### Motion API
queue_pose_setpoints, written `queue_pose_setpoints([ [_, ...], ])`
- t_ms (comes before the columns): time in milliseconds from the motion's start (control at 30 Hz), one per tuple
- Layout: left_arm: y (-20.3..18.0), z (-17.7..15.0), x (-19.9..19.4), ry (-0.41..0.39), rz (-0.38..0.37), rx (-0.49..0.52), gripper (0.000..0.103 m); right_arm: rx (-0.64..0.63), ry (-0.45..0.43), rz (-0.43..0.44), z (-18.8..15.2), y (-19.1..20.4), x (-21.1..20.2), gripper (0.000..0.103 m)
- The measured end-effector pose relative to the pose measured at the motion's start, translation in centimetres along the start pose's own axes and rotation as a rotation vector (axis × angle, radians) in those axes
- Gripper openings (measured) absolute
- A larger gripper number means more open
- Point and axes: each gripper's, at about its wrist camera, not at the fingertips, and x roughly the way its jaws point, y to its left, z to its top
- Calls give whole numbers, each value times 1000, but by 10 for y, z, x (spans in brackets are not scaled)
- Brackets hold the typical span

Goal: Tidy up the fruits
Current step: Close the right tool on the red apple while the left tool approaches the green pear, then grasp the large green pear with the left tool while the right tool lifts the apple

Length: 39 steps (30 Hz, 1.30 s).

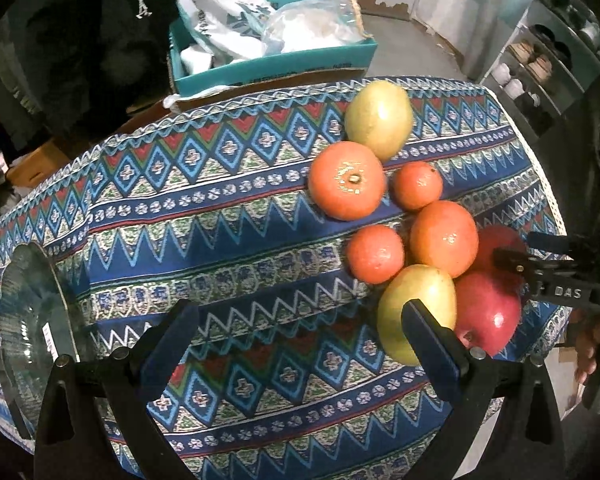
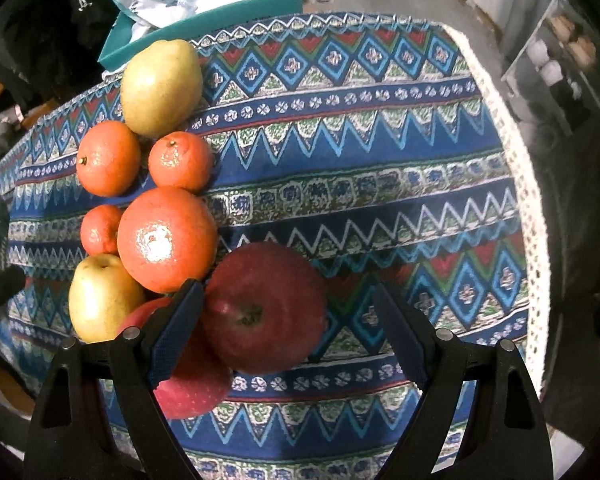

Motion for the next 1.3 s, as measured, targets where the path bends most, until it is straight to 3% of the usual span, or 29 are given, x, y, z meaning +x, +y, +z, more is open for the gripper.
queue_pose_setpoints([
  [267,-21,-4,4,14,-62,25,102,18,54,40,-1,2,20,85],
  [333,-28,-6,8,24,-60,48,102,17,57,85,-1,4,21,71],
  [367,-30,-7,10,28,-63,54,102,13,56,86,0,6,22,71],
  [633,-52,-13,24,62,-67,93,102,-42,2,-72,-2,2,12,71],
  [1133,-60,-12,60,118,-101,77,102,8,-7,-41,-15,-42,3,71],
  [1300,-66,-13,71,144,-118,76,90,2,-10,-38,-17,-43,0,71],
])
